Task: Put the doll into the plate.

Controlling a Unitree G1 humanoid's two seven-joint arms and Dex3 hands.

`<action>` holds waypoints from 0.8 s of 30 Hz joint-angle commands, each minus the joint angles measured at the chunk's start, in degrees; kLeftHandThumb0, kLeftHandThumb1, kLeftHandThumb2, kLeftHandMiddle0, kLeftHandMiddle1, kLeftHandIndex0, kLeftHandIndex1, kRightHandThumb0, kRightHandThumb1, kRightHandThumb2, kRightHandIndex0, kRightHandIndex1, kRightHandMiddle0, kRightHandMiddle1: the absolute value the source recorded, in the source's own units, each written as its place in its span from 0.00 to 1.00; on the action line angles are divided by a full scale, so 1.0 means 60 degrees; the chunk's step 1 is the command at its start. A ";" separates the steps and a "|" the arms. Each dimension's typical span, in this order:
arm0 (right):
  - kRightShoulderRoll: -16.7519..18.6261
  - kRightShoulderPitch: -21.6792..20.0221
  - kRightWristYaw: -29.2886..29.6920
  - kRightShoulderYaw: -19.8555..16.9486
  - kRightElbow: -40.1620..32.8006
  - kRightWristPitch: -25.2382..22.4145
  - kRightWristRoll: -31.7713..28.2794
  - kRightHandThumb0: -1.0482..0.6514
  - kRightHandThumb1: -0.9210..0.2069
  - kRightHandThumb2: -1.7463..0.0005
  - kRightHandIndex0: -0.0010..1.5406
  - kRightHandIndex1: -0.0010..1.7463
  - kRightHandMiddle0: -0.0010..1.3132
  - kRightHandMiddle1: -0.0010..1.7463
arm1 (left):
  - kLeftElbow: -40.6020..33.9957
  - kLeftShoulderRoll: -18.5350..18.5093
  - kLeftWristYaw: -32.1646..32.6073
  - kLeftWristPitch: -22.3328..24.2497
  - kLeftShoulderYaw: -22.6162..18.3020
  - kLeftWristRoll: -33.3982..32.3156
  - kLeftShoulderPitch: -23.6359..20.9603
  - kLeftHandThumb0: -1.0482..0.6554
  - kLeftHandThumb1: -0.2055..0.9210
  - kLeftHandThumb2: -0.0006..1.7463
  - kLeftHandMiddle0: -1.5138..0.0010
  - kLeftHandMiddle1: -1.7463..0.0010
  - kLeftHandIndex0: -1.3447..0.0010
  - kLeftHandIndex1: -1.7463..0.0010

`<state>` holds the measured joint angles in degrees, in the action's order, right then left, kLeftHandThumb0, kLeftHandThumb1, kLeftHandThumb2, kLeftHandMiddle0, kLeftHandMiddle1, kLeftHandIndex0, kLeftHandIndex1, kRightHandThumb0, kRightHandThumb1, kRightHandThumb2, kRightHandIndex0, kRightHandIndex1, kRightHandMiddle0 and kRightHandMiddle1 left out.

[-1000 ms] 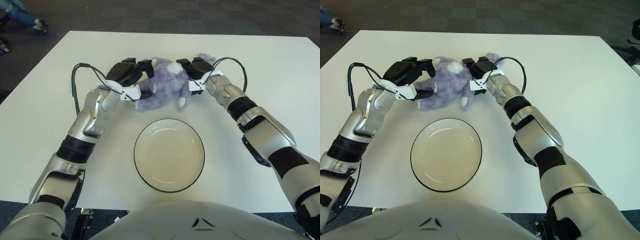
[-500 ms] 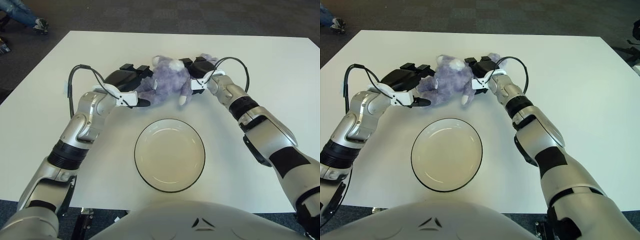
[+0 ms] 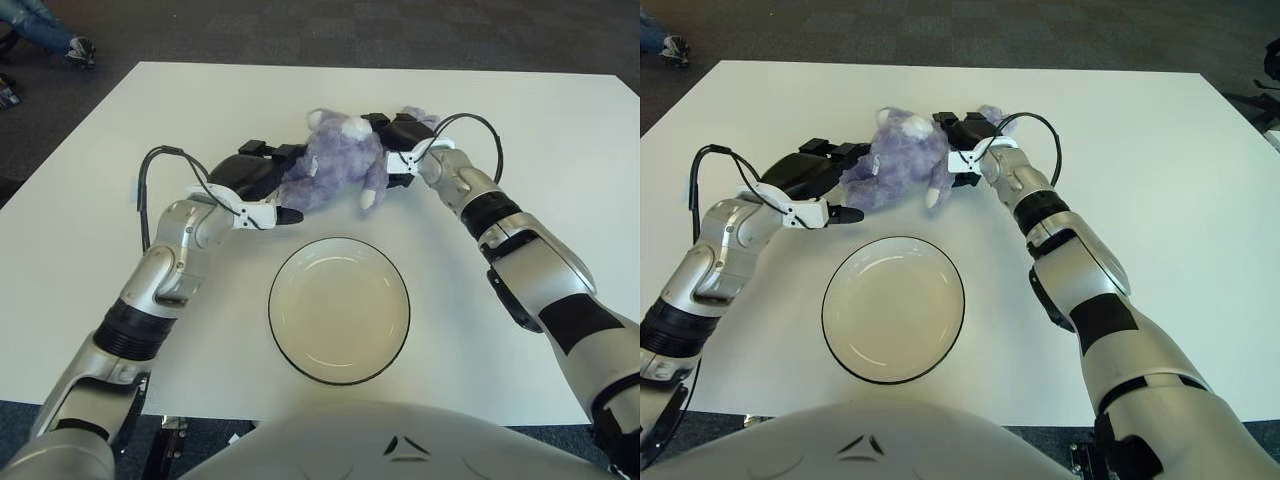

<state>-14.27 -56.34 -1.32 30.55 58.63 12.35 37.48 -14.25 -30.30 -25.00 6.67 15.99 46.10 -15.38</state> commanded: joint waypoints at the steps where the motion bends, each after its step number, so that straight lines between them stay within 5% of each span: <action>1: -0.0149 0.0264 -0.0136 -0.0067 0.0178 0.0090 -0.0061 0.43 0.71 0.36 0.00 0.51 0.00 0.14 | -0.0057 0.0190 0.0042 0.0358 0.0156 0.0428 0.0025 0.02 1.00 0.31 1.00 0.73 1.00 0.94; 10: -0.0221 0.0217 -0.0229 -0.0169 0.0242 0.0285 -0.0114 0.44 0.72 0.35 0.00 0.50 0.00 0.14 | 0.0774 0.0785 0.0284 0.1074 0.0488 0.1079 -0.0346 0.00 1.00 0.33 1.00 0.86 1.00 0.99; 18: -0.0257 0.0160 -0.0297 -0.0227 0.0268 0.0279 -0.0099 0.43 0.72 0.35 0.00 0.48 0.00 0.15 | 0.1519 0.1294 0.0938 0.1511 0.0734 0.1548 -0.0553 0.00 1.00 0.36 0.99 0.83 1.00 0.99; 24: -0.0334 0.0145 -0.0261 -0.0224 0.0299 0.0529 -0.0045 0.41 0.70 0.36 0.00 0.47 0.00 0.18 | 0.3015 0.1931 0.1784 0.2251 0.1155 0.2387 -0.1375 0.00 1.00 0.40 1.00 0.83 1.00 1.00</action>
<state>-15.13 -56.30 -2.15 29.06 59.57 14.95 37.15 -1.50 -20.51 -17.62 17.70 21.54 57.34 -19.74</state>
